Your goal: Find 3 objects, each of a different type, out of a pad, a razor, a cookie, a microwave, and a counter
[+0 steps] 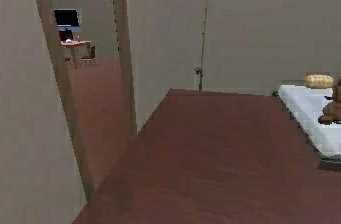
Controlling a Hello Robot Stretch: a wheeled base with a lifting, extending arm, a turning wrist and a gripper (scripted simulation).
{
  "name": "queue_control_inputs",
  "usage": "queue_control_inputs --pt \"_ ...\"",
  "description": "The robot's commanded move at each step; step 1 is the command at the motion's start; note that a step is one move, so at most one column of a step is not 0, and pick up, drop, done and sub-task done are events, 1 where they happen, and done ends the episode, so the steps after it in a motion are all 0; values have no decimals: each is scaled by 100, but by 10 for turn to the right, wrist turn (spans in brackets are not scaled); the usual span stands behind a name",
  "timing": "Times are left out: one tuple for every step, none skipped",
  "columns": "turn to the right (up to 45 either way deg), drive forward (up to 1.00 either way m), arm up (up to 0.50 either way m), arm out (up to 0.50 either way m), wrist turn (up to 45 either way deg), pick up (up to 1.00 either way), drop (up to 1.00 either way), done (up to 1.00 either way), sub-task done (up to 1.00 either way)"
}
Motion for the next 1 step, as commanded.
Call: queue_control_inputs --pt "0 100 0 0 0 0 0 0 0"
